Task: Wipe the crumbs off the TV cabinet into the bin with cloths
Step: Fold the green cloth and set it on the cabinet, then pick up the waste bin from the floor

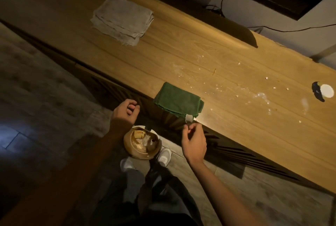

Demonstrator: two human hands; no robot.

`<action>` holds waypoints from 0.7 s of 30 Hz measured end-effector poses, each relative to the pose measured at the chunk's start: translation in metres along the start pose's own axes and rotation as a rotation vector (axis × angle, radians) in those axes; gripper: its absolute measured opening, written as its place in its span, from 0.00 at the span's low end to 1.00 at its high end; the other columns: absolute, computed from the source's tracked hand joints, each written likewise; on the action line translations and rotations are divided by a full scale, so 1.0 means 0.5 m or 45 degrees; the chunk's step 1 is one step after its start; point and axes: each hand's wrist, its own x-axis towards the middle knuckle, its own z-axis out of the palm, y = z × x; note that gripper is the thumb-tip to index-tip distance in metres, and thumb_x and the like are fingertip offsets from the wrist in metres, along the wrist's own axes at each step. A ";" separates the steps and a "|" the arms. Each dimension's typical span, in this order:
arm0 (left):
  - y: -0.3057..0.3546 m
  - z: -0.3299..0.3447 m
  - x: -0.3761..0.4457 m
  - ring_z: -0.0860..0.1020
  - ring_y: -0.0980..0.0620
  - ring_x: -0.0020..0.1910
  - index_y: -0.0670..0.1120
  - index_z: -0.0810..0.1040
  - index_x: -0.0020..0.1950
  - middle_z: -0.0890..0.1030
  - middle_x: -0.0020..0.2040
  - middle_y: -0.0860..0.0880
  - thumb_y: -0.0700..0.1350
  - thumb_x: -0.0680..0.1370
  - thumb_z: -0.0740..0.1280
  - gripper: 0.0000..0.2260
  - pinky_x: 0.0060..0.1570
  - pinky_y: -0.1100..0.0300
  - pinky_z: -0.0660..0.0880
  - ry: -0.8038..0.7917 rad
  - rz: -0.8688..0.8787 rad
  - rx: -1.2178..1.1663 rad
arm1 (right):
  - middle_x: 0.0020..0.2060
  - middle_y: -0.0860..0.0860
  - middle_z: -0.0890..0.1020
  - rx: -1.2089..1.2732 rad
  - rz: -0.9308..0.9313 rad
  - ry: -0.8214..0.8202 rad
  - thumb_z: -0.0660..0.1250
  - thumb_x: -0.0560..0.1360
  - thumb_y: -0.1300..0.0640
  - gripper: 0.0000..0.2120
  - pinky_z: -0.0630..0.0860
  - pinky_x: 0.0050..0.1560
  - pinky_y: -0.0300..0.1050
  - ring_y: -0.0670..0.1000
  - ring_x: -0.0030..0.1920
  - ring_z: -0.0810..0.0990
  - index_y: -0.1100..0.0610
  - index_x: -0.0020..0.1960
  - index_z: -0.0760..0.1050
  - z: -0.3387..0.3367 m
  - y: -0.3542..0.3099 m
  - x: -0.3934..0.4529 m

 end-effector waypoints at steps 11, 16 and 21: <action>-0.227 -0.035 -0.117 0.72 0.39 0.70 0.46 0.64 0.80 0.73 0.73 0.38 0.50 0.83 0.65 0.26 0.64 0.52 0.67 -0.287 -0.356 0.179 | 0.75 0.51 0.71 -0.416 -0.060 -0.581 0.63 0.81 0.42 0.25 0.74 0.67 0.54 0.55 0.74 0.70 0.51 0.75 0.69 0.189 0.069 -0.047; -0.377 0.029 -0.147 0.71 0.37 0.72 0.44 0.68 0.77 0.72 0.73 0.38 0.50 0.82 0.66 0.25 0.72 0.44 0.66 -0.222 -0.632 -0.027 | 0.79 0.52 0.67 -0.446 -0.006 -0.661 0.64 0.82 0.43 0.27 0.67 0.74 0.54 0.56 0.77 0.67 0.52 0.78 0.66 0.279 0.132 -0.050; -0.515 0.118 -0.162 0.72 0.36 0.70 0.37 0.72 0.72 0.74 0.69 0.35 0.48 0.80 0.69 0.24 0.68 0.51 0.67 -0.049 -0.939 -0.366 | 0.78 0.55 0.68 -0.453 0.083 -0.724 0.65 0.83 0.47 0.27 0.66 0.75 0.53 0.58 0.77 0.68 0.54 0.79 0.65 0.367 0.216 -0.029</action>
